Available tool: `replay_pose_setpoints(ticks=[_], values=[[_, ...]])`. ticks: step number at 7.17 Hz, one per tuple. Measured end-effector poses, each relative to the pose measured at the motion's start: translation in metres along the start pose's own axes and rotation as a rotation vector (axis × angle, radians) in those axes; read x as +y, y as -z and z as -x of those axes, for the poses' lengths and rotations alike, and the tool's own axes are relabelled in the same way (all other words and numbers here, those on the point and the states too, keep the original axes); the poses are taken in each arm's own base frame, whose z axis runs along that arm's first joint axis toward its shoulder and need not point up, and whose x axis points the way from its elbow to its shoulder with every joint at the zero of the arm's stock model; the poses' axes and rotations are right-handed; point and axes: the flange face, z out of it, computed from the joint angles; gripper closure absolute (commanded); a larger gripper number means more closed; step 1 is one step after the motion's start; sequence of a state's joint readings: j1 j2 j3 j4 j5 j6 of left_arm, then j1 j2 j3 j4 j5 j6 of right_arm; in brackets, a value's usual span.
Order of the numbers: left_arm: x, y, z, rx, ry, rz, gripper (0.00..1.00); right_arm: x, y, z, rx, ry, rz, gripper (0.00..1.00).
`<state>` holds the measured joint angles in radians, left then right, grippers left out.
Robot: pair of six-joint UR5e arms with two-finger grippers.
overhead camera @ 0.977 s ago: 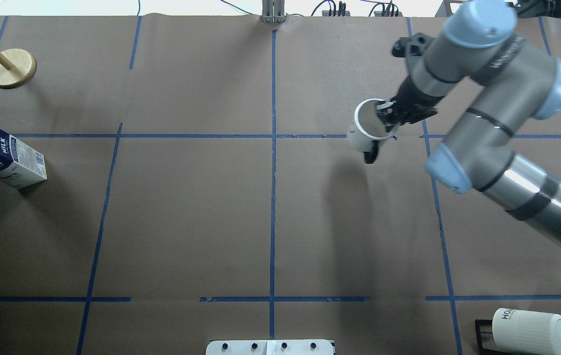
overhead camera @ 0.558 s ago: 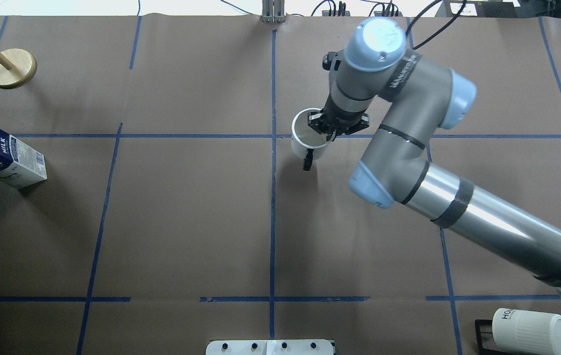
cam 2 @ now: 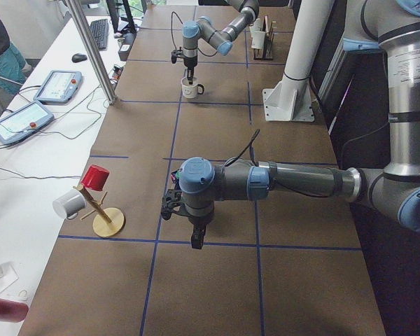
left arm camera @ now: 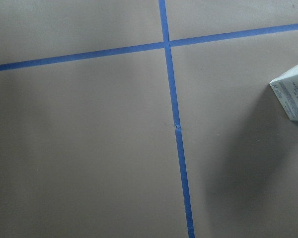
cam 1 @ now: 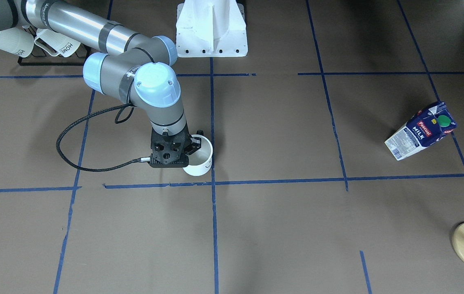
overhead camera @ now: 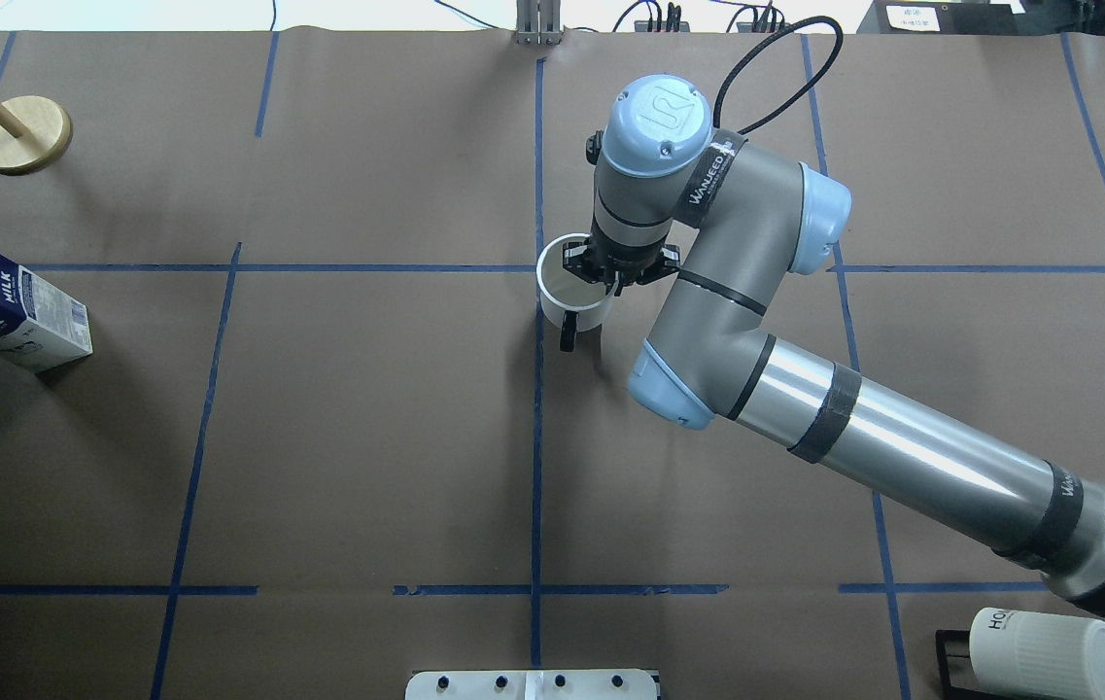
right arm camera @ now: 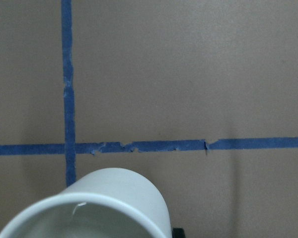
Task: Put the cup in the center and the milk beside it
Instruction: 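Lower the mug onto the center grid crossing and open the right gripper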
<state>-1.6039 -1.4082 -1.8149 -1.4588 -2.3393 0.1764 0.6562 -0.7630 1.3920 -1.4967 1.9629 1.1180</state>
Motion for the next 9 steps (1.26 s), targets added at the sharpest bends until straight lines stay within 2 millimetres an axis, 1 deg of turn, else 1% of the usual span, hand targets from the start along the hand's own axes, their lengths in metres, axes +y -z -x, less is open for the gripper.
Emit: replay_pose_setpoints(ticks=[1, 2, 3, 4, 6, 7, 8, 9], values=[[0.0, 0.0, 0.0, 0.0, 0.0, 0.0, 0.0, 0.0, -0.002, 0.001, 0.002, 0.0, 0.001, 0.97], [0.0, 0.0, 0.0, 0.0, 0.0, 0.0, 0.0, 0.0, -0.005, 0.001, 0.007, 0.0, 0.004, 0.81], [0.0, 0.0, 0.0, 0.0, 0.0, 0.0, 0.0, 0.0, -0.01, 0.0, 0.013, 0.0, 0.008, 0.5], [0.0, 0.0, 0.0, 0.0, 0.001, 0.0, 0.0, 0.0, -0.013, -0.001, 0.016, 0.0, 0.01, 0.03], [0.0, 0.0, 0.0, 0.0, 0.001, 0.0, 0.0, 0.005, -0.019, 0.003, 0.016, 0.014, -0.013, 0.01], [0.0, 0.0, 0.0, 0.0, 0.0, -0.001, 0.0, 0.006, -0.017, 0.006, 0.008, 0.021, -0.025, 0.01], [0.0, 0.0, 0.0, 0.0, -0.001, -0.002, 0.0, 0.004, -0.007, 0.006, -0.009, 0.023, -0.029, 0.01], [0.0, 0.001, 0.0, -0.001, -0.004, -0.005, 0.0, -0.003, 0.014, 0.002, -0.027, 0.017, -0.024, 0.01]])
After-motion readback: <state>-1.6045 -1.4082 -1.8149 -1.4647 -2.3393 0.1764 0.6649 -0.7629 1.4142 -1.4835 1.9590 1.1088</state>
